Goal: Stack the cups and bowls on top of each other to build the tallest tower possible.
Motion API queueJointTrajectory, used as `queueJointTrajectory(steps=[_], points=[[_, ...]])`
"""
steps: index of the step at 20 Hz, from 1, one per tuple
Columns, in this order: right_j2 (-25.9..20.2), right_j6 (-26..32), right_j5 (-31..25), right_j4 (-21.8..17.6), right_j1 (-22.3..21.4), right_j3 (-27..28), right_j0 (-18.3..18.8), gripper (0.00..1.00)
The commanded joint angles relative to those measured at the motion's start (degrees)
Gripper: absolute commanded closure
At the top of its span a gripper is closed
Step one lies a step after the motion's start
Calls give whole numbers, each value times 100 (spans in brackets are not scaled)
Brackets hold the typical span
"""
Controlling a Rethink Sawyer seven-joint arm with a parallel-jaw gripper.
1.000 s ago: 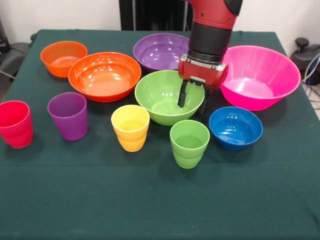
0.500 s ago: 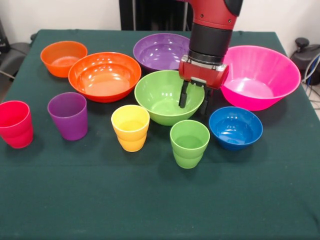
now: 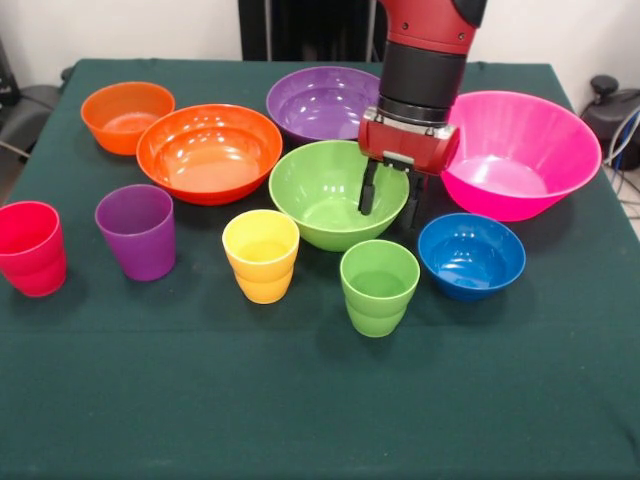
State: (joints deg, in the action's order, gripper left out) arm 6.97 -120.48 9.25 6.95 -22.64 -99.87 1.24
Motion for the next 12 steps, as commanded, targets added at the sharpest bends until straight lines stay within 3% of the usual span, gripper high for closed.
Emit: queueJointTrajectory(steps=[1, 12], points=[[-485, -730, -266, -31, -62, -27, -76, 0], [-415, -732, -339, 12, -171, -58, -139, 0]])
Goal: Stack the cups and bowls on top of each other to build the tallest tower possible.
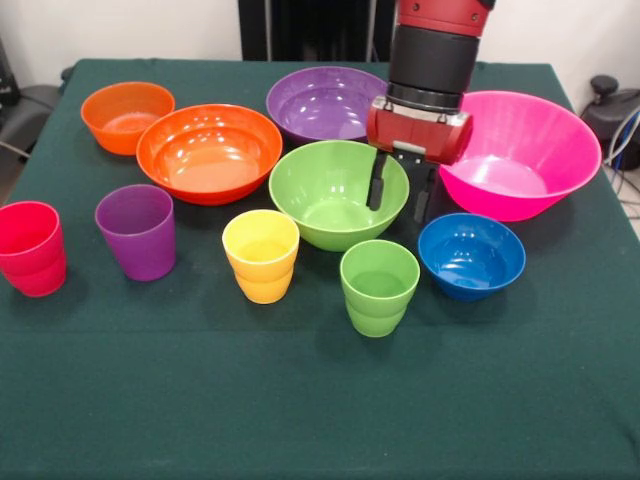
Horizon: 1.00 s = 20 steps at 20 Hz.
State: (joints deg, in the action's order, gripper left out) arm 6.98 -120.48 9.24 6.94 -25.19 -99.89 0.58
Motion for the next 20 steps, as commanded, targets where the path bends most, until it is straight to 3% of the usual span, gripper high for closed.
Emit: queueJointTrajectory(steps=[1, 20], points=[[-419, -726, -328, 9, 101, -40, -66, 0], [-372, -697, -172, 9, 411, 118, -83, 0]])
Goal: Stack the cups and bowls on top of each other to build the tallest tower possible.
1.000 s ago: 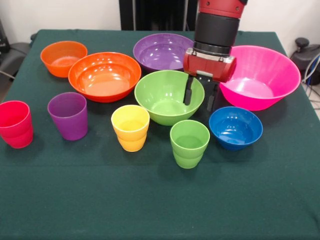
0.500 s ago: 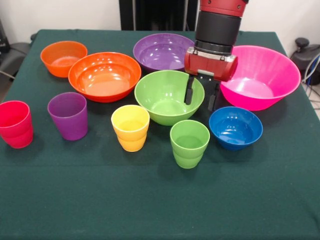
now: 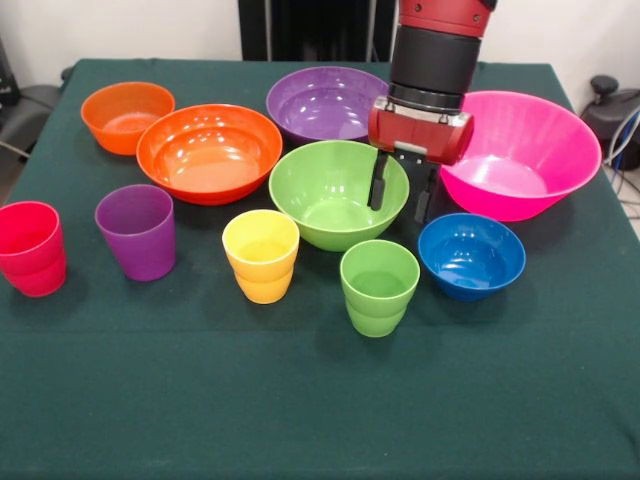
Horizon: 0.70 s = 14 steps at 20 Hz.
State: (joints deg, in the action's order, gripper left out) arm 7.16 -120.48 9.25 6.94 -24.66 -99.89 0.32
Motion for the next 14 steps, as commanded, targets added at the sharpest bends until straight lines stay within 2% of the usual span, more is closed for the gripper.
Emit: queueJointTrajectory(steps=[1, 9, 14], points=[[-390, -698, -163, 9, 369, 123, -60, 0], [-430, -718, -48, -12, 477, 168, -30, 0], [-327, -693, -58, 15, 476, 181, -136, 0]])
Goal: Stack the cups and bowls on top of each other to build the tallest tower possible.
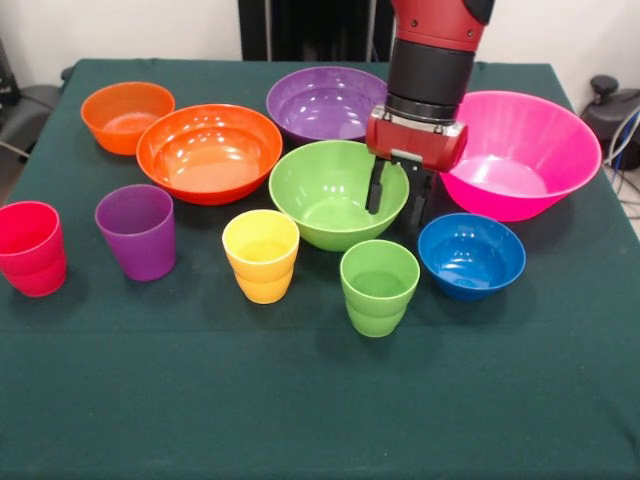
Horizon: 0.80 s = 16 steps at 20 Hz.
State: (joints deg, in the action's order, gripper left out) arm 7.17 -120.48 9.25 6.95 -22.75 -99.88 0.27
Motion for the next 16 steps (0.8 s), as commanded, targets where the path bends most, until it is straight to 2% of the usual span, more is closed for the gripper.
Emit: queueJointTrajectory(steps=[1, 16], points=[[-344, -681, -49, -12, 281, 178, -117, 0], [-612, -686, 118, -218, 277, 146, 133, 0]])
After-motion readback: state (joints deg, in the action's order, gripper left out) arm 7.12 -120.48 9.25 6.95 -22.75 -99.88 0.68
